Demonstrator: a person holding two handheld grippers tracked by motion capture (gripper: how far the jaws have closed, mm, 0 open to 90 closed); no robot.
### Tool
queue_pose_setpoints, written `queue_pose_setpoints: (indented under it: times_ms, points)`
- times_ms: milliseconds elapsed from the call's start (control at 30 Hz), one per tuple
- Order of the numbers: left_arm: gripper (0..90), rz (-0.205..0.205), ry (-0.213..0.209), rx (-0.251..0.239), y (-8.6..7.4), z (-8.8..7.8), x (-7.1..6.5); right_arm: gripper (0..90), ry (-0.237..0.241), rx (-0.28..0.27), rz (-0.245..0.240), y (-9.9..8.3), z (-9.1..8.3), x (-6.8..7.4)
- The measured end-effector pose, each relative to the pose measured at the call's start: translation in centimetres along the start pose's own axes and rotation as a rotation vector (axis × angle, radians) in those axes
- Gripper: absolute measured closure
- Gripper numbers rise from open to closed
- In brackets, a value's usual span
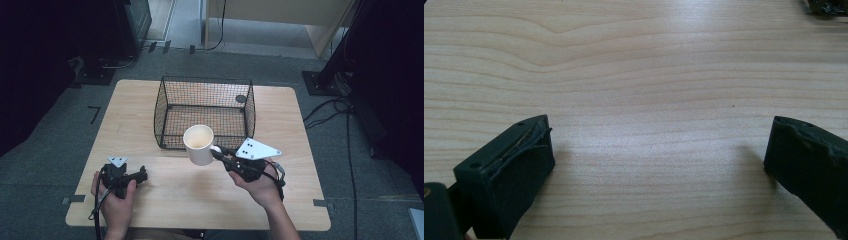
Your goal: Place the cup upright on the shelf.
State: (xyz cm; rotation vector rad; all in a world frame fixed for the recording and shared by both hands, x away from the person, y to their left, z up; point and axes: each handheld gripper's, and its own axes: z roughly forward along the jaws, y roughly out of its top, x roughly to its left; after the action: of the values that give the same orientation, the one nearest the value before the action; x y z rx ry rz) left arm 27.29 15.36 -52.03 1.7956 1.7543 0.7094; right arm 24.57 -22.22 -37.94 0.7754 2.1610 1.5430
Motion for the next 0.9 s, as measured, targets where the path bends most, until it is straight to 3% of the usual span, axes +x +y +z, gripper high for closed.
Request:
queue_pose_setpoints:
  times_ms: [667, 900]
  points:
    - [0.0, 0.006, -0.003, 0.003, 0.0, 0.0, 0.0, 80.7, -0.078, -0.023, 0.036, 2.4, 1.8, -2.8]
    - [0.0, 0.007, -0.004, 0.002, 0.0, 0.0, 0.0, 80.7, -0.138, -0.037, 0.063, 2.9, 3.0, -3.9]
